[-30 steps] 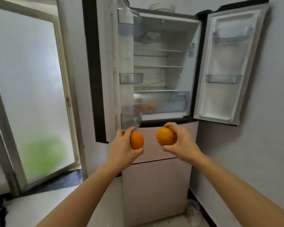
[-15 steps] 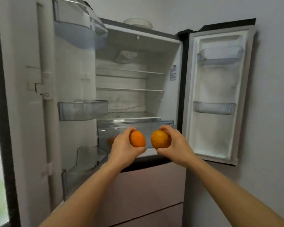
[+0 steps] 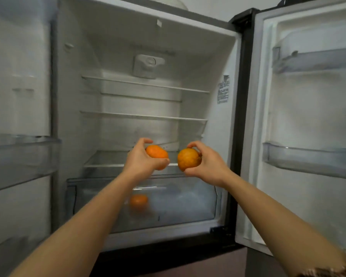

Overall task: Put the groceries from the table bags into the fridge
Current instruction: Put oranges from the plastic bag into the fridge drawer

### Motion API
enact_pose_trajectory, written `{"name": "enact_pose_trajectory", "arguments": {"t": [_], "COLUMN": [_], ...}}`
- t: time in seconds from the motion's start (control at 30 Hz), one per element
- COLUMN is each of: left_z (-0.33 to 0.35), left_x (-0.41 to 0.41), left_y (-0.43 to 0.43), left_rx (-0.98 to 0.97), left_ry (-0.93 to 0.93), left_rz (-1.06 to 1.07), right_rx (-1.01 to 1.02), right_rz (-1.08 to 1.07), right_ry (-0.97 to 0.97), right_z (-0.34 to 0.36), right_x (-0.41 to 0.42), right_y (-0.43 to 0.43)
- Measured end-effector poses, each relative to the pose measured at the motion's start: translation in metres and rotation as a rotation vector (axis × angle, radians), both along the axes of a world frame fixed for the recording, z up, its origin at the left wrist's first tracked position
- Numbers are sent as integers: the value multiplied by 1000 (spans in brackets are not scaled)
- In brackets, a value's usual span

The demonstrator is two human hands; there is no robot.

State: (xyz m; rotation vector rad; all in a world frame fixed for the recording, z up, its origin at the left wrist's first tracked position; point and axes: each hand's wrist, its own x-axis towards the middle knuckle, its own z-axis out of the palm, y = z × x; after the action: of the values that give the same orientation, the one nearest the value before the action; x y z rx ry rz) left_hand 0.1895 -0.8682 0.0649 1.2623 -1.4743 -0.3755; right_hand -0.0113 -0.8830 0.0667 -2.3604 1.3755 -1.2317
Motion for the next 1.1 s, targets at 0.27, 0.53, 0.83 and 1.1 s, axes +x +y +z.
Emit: {"name": "enact_pose_trajectory", "arguments": {"t": [0.27,0.53,0.83,1.1], "left_z": [15,10,-6,-32], "left_x": [2,7,-4,-21], "left_y": [-88,-137,-175,-198], "left_rx": [268,442,724,858], "left_ry": [-195,-530,-681,-1027], "left_rz": [-79,-80,-225,-391], "right_rx": [195,438,808,1148], "right_rz": [111,110,121,65], "right_ry": [61,421,669,794], "right_z": [19,11,-14,-45], "right_x": [6,15,27,31], "right_y": [-109,-162,-197,-216]}}
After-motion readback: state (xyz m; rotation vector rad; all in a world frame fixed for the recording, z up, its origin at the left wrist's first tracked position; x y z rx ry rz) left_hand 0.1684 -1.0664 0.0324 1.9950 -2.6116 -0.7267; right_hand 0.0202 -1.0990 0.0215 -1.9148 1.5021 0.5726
